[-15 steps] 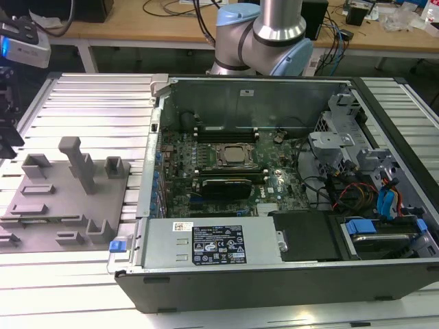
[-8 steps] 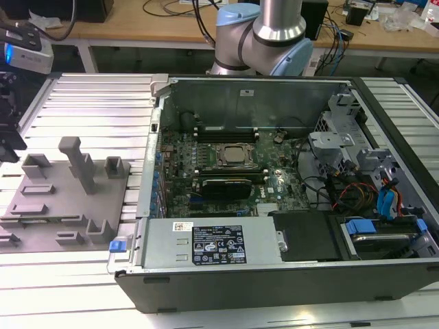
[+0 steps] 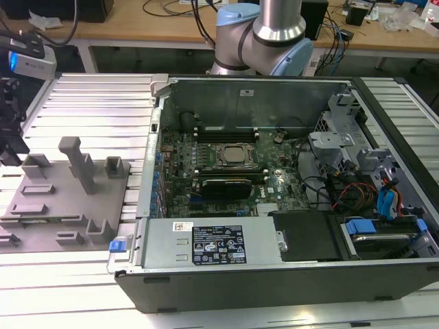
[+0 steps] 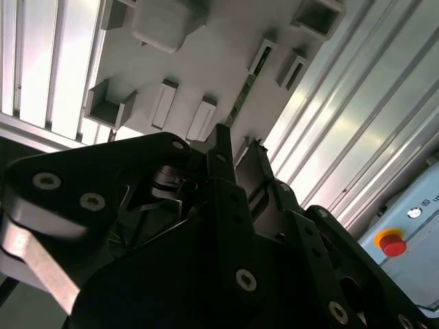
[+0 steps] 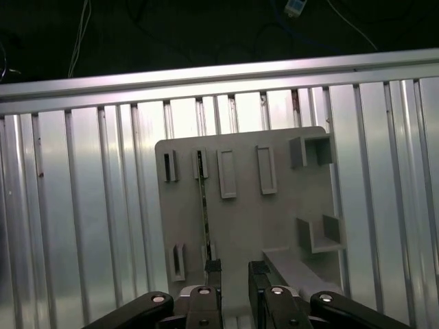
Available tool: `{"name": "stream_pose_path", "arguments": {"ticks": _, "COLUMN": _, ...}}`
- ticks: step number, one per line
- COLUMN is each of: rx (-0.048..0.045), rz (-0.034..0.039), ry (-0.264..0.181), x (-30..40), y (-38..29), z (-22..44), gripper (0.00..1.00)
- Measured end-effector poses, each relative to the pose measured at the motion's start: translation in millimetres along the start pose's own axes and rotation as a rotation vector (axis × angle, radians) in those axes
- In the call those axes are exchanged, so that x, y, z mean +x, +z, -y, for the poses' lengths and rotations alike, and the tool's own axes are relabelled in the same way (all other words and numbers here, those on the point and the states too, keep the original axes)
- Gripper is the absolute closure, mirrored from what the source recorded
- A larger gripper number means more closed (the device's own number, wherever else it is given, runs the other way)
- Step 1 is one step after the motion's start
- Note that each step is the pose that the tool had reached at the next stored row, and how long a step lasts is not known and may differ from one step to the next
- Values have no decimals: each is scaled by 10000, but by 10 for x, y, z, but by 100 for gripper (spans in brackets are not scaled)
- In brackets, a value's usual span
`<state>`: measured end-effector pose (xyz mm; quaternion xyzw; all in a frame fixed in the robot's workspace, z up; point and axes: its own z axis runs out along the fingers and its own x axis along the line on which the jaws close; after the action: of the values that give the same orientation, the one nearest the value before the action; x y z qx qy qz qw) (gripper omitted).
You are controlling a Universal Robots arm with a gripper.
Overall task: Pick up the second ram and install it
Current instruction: 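Pick up the second ram and move it above second insertion slot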
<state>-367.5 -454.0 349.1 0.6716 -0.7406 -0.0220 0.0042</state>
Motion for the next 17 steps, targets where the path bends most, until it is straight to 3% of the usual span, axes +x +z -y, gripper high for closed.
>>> {"name": "stream_pose_path", "arguments": {"ticks": 11, "rx": 1, "rz": 1, "ry": 1, "x": 2, "y": 78, "z": 3, "gripper": 70}}
{"name": "stream_pose_path", "arguments": {"ticks": 17, "rx": 0, "rz": 0, "ry": 0, "x": 4, "y": 161, "z": 6, "gripper": 70}}
